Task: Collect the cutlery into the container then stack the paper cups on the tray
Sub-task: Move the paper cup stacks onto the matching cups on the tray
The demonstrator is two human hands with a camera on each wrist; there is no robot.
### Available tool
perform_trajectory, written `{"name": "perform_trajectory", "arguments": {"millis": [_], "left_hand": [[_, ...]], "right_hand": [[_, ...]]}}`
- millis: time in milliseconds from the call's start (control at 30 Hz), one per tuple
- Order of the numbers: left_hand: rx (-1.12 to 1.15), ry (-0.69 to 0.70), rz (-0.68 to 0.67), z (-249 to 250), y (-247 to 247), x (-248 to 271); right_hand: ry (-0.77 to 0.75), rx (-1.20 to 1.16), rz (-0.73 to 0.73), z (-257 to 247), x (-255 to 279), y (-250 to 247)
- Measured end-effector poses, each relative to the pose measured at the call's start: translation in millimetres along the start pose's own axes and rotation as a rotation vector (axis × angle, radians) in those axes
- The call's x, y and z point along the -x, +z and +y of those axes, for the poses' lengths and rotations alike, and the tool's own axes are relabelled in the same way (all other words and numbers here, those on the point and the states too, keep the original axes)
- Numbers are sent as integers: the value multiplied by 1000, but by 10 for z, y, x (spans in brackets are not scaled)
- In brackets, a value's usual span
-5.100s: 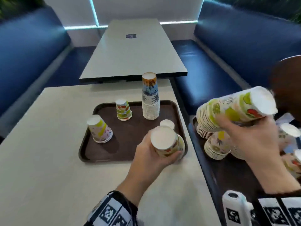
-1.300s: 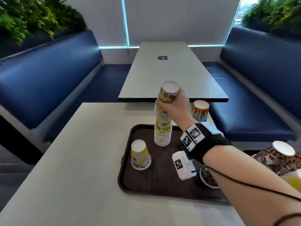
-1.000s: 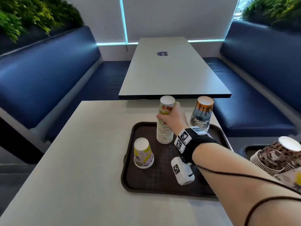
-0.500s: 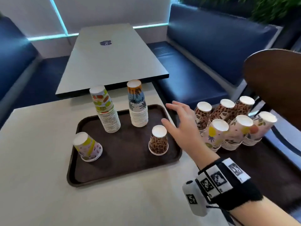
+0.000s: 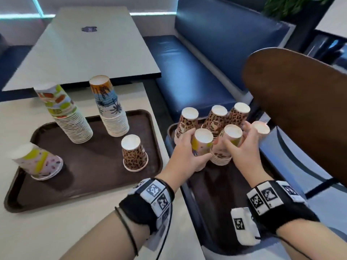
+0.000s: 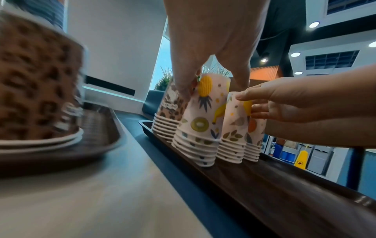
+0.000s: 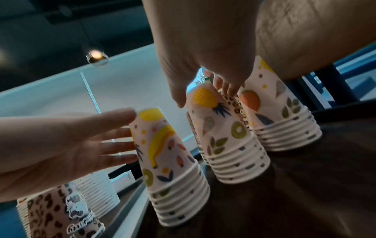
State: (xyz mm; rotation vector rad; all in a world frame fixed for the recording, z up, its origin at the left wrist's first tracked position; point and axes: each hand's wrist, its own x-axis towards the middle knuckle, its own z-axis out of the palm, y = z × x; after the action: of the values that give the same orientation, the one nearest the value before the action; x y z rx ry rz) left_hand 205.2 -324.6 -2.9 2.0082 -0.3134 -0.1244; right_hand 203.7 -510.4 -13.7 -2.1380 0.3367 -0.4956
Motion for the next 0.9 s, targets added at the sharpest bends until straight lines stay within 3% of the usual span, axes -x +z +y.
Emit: {"name": "perform_trajectory", "arguments": {"millis": [267, 600, 767, 900], "left_hand": [[89, -27, 128, -236, 376, -255], [135, -122, 81, -229, 384, -124], [391, -140, 156, 21, 1, 391], [495, -208, 264, -12, -710, 880]], "right_hand": [[132, -94, -173, 320, -46, 75], [161, -8, -174, 272, -46, 114], [155, 8, -119, 51, 190, -97], [63, -62, -115, -653, 355, -149]]}}
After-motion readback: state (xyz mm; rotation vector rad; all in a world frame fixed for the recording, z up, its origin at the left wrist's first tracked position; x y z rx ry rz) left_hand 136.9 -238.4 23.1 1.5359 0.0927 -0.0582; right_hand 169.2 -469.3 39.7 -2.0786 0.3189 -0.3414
